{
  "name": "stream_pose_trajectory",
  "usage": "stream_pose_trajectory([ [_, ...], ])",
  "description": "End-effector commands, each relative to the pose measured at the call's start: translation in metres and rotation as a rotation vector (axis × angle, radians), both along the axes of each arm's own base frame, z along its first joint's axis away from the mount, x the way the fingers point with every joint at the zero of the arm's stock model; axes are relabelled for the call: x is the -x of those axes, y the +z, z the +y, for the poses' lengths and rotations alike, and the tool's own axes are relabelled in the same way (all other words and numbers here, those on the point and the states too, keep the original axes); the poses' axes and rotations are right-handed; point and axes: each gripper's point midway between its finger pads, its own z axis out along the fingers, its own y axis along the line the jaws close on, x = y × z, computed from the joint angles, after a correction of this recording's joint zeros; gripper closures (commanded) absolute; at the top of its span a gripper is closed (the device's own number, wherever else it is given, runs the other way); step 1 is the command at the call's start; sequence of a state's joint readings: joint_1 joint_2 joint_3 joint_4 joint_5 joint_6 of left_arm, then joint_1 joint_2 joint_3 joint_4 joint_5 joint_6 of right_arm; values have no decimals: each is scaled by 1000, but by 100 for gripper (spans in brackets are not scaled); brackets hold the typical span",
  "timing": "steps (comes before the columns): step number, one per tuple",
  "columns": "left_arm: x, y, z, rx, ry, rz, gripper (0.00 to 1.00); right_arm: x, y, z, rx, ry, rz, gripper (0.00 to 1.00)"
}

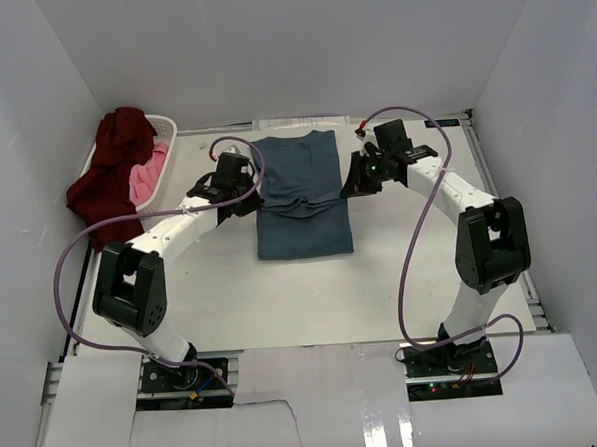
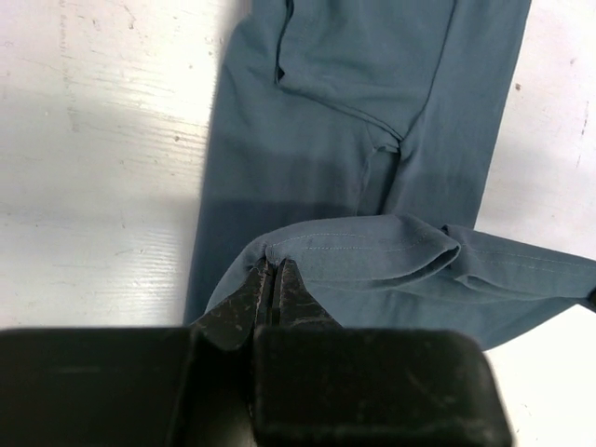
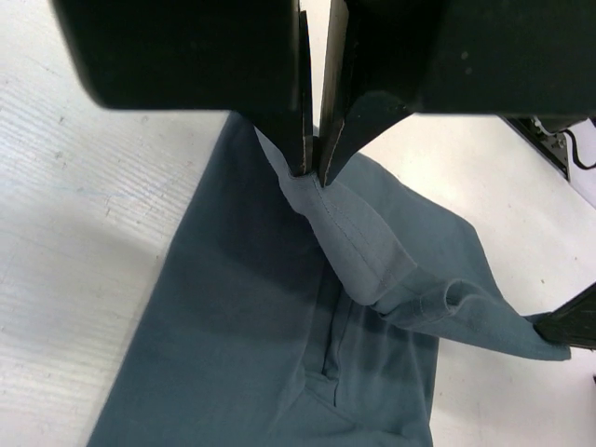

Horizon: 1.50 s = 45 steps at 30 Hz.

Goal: Fold and stack the t-shirts
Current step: Fold the folded rectangular tshirt in 1/3 of the way

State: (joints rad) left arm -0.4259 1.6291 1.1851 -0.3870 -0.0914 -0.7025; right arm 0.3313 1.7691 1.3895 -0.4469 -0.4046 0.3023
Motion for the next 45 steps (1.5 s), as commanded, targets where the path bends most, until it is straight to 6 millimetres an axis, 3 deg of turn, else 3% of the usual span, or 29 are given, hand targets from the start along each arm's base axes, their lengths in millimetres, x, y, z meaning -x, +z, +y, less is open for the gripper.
stream_pose_trajectory([
  [1, -17, 19, 1, 25, 1, -59, 100, -21, 24, 5, -34, 21, -81, 92],
  [15, -51, 34, -9, 37, 2, -87, 100, -43, 21, 5, -47, 23, -81, 92],
  [32, -61, 6, -9, 9, 24, -46, 100, -69, 5, 9, -56, 25, -70, 92],
  [45, -69, 2, 0, 8, 49, -47, 100, -83, -2, 13, -71, 32, -61, 92],
])
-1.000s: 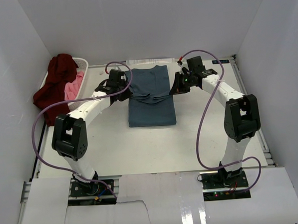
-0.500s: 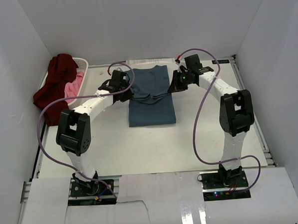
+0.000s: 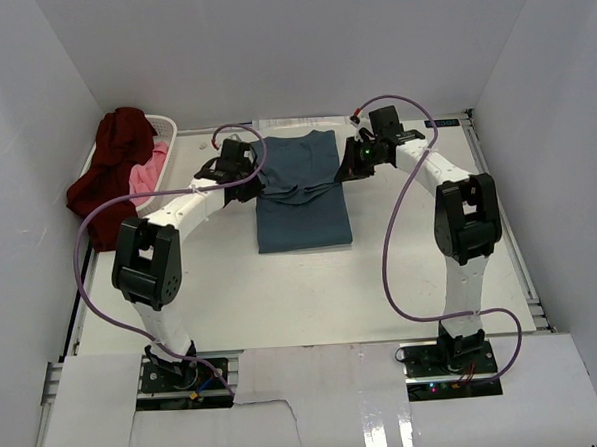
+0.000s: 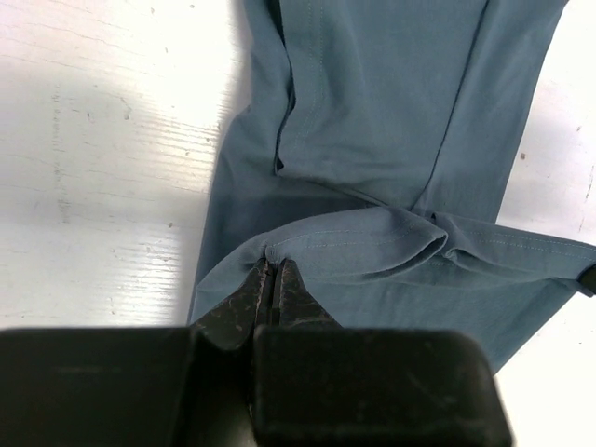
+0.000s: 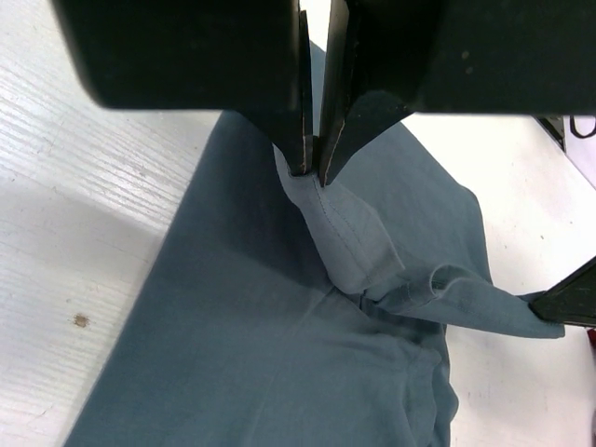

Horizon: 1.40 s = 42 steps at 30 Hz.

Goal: Fold and stack the t-shirts
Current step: Fold the folded rectangular tshirt in 1/3 of the way

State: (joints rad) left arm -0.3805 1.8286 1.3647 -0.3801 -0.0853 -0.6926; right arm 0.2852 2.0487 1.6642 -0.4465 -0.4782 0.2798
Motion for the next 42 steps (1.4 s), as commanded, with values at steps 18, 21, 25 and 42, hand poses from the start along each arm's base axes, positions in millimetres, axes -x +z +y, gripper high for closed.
stream_pose_trajectory([
  [18, -43, 29, 1, 39, 26, -97, 13, -36, 20, -11, 39, -71, -117, 49],
  [21, -52, 53, 6, 26, 47, -156, 2, -40, 34, -20, 67, -110, -175, 45],
  [25, -56, 95, 13, 7, 56, -253, 2, -34, 66, -30, 93, -133, -262, 43],
  [42, 69, 8, -12, 207, -201, -1, 4, 77, 1, -2, -88, 64, -19, 43],
])
